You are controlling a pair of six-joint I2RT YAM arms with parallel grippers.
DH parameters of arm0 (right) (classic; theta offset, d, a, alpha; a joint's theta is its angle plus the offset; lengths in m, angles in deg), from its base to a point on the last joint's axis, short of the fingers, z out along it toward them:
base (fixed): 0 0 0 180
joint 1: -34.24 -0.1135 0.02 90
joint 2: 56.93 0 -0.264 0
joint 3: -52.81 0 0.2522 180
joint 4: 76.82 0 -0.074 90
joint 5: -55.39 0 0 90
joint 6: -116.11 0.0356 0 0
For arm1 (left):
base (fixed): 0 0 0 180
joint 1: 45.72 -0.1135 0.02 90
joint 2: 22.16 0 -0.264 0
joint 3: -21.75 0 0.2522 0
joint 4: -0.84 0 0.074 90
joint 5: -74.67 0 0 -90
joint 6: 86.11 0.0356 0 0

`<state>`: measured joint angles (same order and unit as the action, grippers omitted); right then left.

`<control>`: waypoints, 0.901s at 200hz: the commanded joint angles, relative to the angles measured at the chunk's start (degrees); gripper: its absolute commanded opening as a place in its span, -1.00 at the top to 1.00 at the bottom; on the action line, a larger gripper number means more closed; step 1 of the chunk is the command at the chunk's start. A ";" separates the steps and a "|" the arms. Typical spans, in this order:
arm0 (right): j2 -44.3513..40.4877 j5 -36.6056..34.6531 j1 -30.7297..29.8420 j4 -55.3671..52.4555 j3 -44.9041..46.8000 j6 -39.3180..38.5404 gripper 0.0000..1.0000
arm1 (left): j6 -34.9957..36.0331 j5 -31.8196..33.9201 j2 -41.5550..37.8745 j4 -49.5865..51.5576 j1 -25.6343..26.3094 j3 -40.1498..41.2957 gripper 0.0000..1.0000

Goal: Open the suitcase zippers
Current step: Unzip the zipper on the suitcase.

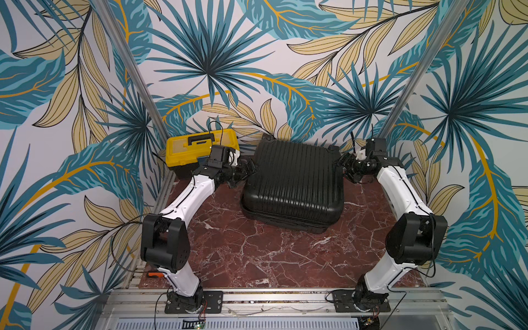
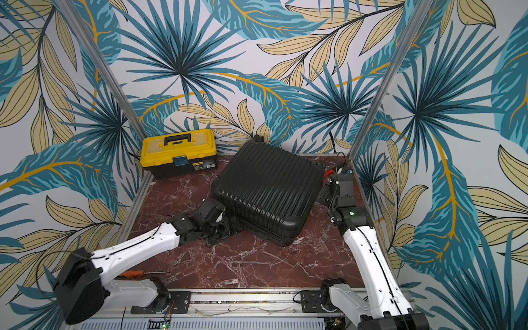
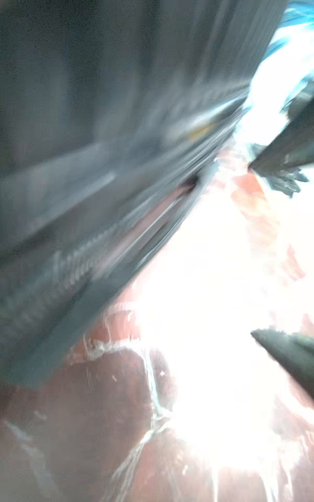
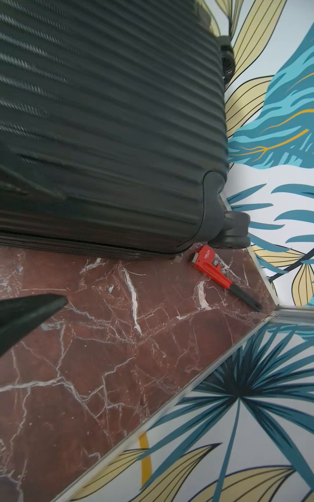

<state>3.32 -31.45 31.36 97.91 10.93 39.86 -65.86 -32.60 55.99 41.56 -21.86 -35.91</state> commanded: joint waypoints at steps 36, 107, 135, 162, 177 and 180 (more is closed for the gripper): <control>10.31 12.32 6.10 13.92 -2.67 -12.73 1.00 | 9.09 -2.62 -0.60 5.82 -1.48 2.94 1.00; 28.93 20.59 9.46 2.38 -19.63 -15.17 0.77 | 11.86 -4.94 1.26 5.95 -1.70 3.05 1.00; 23.42 15.88 9.40 8.07 -13.70 -12.50 0.06 | 11.38 -4.79 0.52 5.96 -1.45 2.51 1.00; 13.76 9.62 8.18 7.54 -7.45 -5.20 -0.05 | 10.30 -3.76 0.00 5.84 -0.52 2.52 1.00; 6.33 3.17 4.69 3.51 -4.29 -2.28 -0.05 | 9.27 -2.45 -0.34 5.87 0.75 2.48 1.00; 4.82 1.58 3.72 2.38 -3.80 -2.09 -0.05 | 9.02 -2.08 -0.30 5.83 1.05 2.30 1.00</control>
<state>17.02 -20.17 39.30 103.90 3.34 31.45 -62.15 -34.05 55.84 41.41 -23.85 -35.10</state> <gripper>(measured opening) 0.525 0.097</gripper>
